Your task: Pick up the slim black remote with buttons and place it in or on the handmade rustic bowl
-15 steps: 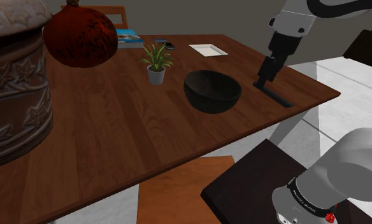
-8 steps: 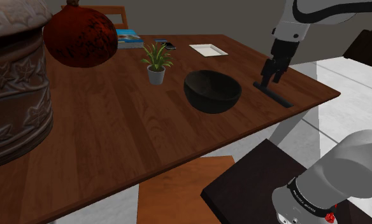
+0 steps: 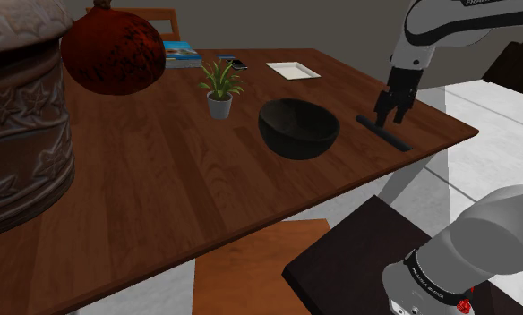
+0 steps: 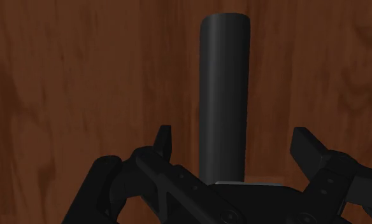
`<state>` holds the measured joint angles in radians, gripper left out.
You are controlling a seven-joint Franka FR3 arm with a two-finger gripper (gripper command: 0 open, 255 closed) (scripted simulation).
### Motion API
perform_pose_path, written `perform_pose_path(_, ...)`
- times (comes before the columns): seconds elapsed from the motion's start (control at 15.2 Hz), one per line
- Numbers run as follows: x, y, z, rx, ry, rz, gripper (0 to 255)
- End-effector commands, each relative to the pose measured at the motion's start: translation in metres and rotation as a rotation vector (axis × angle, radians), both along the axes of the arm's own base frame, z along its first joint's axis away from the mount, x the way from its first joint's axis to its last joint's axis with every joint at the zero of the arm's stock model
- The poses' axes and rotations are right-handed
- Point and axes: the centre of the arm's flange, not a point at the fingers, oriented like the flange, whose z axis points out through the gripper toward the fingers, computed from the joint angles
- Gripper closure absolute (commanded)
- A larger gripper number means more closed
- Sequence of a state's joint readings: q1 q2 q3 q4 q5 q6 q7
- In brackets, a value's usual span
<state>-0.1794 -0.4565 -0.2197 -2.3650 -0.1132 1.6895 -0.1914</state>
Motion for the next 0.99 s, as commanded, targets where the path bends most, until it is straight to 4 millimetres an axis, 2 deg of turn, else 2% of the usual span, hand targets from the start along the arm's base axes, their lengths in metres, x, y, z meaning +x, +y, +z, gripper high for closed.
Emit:
perform_pose_path(0.0, -0.004, -0.001, -0.010, 0.000, 0.002, -0.003, 0)
perform_pose_path(0.26, -0.008, 0.000, -0.029, 0.000, 0.002, -0.003, 0)
perform_pose_path(0.79, -0.008, 0.000, -0.028, 0.000, 0.002, -0.003, 0)
perform_pose_path(0.86, -0.008, 0.000, -0.028, 0.000, 0.002, -0.003, 255)
perform_pose_path(0.92, -0.008, 0.000, -0.028, 0.000, 0.002, -0.003, 255)
